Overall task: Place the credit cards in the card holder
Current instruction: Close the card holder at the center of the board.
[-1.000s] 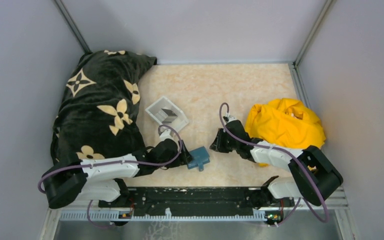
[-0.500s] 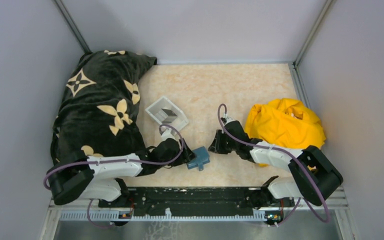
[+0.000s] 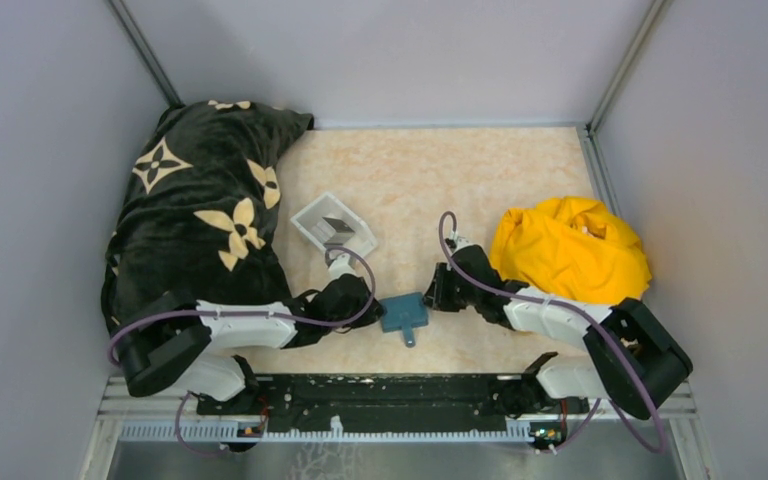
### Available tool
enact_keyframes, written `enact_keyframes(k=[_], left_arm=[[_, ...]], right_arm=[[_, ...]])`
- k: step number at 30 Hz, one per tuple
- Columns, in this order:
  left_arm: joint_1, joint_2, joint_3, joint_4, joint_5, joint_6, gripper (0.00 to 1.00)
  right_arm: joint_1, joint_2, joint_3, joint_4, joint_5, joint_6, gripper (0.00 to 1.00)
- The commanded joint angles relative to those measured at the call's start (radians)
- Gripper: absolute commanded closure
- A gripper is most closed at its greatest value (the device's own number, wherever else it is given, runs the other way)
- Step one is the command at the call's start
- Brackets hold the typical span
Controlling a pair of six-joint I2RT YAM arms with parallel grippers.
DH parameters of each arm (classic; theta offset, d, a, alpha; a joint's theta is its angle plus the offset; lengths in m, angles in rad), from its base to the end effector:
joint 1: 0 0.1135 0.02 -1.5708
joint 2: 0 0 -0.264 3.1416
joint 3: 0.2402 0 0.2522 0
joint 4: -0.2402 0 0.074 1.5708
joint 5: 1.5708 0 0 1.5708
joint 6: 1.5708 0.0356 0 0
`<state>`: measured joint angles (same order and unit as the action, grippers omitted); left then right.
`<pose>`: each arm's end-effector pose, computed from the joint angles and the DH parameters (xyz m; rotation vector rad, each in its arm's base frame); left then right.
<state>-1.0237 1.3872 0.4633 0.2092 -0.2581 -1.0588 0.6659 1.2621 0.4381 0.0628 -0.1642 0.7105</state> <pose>0.1374 -0.2081 0.1427 -0.1830 2.3814 -0.7826 0.1767 0.1462 0.1507 -0.0322 2.4887 0.8350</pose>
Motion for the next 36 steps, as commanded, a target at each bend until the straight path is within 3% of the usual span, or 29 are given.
enact_keyframes(k=[1, 5, 9, 17, 28, 36], left_arm=[[0.023, 0.038, 0.007, 0.124, -0.007, 0.094, 0.81], [0.053, 0.064, -0.041, 0.282, 0.041, 0.174, 0.83], [0.082, 0.082, -0.060, 0.376, 0.078, 0.276, 0.83], [0.110, 0.149, -0.091, 0.551, 0.206, 0.476, 0.84], [0.136, 0.186, -0.202, 0.816, 0.300, 0.580, 0.86], [0.185, 0.211, -0.225, 0.906, 0.399, 0.592, 0.87]], right_arm=[[0.009, -0.063, -0.001, -0.001, 0.032, -0.019, 0.82], [0.010, -0.089, -0.007, -0.039, 0.058, -0.030, 0.76], [0.010, -0.140, -0.002, -0.092, 0.115, -0.048, 0.59], [-0.008, -0.131, 0.021, -0.119, 0.174, -0.111, 0.38], [-0.063, -0.017, -0.023, 0.148, 0.021, -0.176, 0.37], [-0.063, 0.054, -0.090, 0.279, -0.116, -0.166, 0.37]])
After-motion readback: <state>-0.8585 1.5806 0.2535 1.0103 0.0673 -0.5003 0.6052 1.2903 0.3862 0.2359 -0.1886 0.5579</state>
